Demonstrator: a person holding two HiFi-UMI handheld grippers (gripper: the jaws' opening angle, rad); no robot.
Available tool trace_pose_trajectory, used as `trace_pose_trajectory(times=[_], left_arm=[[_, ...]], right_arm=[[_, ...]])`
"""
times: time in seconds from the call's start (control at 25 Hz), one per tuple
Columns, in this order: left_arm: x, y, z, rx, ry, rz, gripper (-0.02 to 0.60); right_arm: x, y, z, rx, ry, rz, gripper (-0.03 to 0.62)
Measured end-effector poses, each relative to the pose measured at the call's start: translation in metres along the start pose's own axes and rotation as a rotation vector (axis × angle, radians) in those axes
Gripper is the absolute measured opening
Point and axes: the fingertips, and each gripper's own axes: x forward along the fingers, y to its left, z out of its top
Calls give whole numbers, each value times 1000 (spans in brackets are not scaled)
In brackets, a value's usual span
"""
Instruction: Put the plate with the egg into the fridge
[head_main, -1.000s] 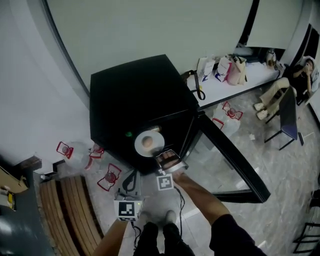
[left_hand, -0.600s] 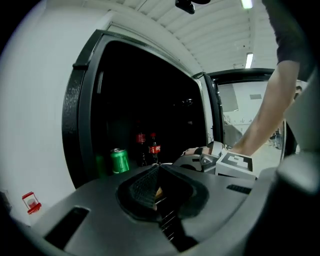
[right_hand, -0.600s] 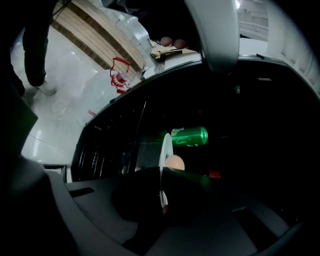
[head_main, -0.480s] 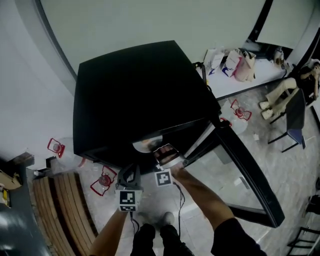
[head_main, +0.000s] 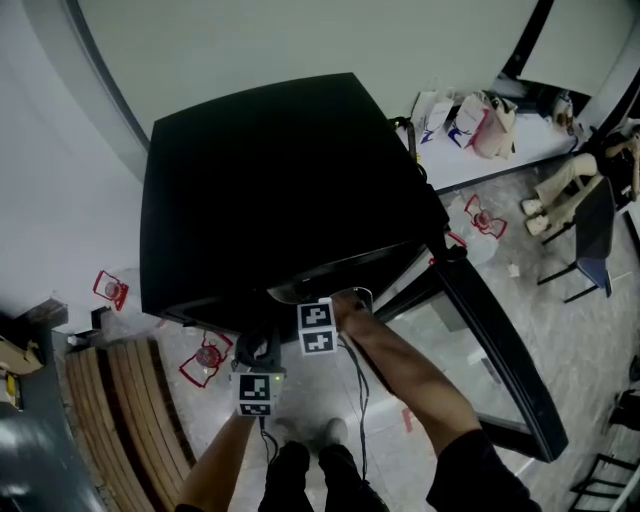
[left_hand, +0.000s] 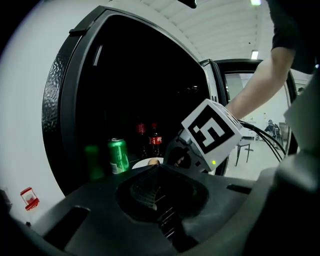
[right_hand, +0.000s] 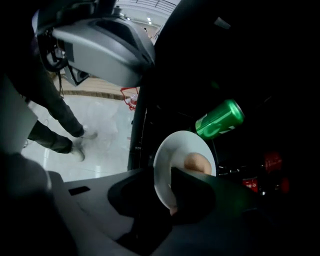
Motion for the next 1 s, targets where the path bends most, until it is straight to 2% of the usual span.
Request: trace_pose_trajectory(times=[0.16,0.28,0.4,0.52,0.68,0.84,1.0], left_arm=[[-6,2,-2,7,10,0,9],[-14,5,2,9,7,9,9],[-22,7,8,4,-3,24,9],[-37,0,18,2,-19,30,9],[-75,-21,41,-20,-45,39,9],[-128,-61,73,-30,-85,8,9],[-185,-121,83,-12,-109,-88,9]], right_arm=[[-5,5,1,45,-16,123,113],[-14,9,3,99,-54,126,132],[-41,-1,14,259,-194,-23,132],[-94,-4,30,538,-428,-177,132],[-180,18,42,912,-696,-309,132],[-258,66,49,1145,-811,-386,132],[-329,131,49,1255,-871,-508,133]])
